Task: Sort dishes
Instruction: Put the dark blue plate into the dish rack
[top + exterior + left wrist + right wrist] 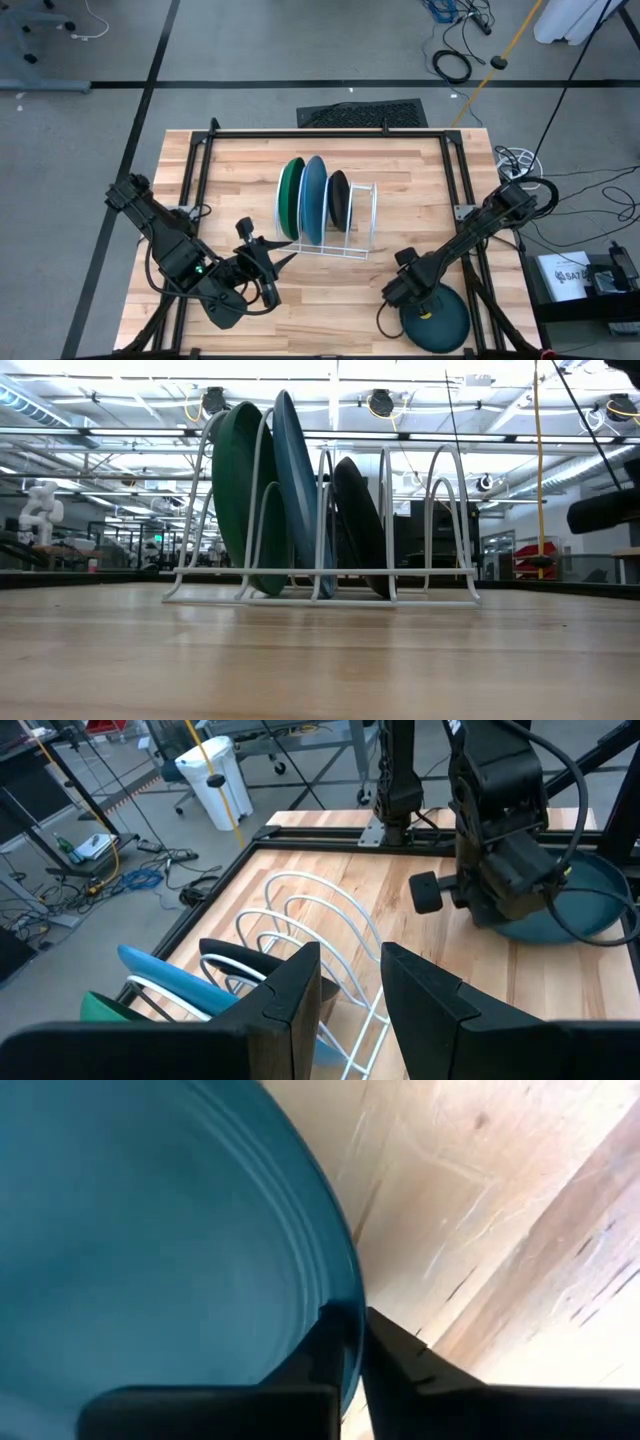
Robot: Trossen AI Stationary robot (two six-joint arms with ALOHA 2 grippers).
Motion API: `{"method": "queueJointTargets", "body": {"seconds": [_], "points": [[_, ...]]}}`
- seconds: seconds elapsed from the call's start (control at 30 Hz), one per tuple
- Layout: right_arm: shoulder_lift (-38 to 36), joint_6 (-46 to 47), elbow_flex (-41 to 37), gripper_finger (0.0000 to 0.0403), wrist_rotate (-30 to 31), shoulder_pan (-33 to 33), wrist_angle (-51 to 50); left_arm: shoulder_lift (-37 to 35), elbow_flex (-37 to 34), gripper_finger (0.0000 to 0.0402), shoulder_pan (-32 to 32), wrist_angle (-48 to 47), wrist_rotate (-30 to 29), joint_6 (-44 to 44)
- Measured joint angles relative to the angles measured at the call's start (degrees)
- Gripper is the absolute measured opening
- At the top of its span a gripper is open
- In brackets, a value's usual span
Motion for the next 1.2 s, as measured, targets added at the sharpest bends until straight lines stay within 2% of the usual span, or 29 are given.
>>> {"method": "queueJointTargets", "body": {"seconds": [0.17,0.27,0.57,0.83,1.0,1.1,1.2], "points": [[-2.18,0.66,-0.19,0.0006,1.03,0.08,-0.08,0.00,0.00,0.0118,0.00,0.00,0.00,0.00],[-5.70,2.29,-0.23,0.0003,5.06,0.13,-0.69,0.00,0.00,0.0118,0.00,0.00,0.00,-0.02],[-21.07,9.78,0.14,0.0001,19.08,0.37,-6.34,0.00,0.00,0.0118,0.00,0.02,-0.41,-0.02],[-34.03,10.32,6.52,0.0001,35.40,3.70,-9.21,0.00,0.00,0.0118,0.22,-0.02,-0.48,0.00],[-38.38,3.07,12.89,0.0000,51.19,6.54,-8.49,0.00,0.00,0.0118,0.24,-0.35,-0.48,0.03],[-39.80,-8.10,15.43,0.0000,62.08,6.97,-2.07,0.00,0.00,0.0118,0.50,-0.42,-0.48,0.02],[-40.81,-23.03,15.57,0.0000,66.73,5.52,8.62,0.00,0.00,0.0118,0.76,-0.40,-0.48,-0.02]]}}
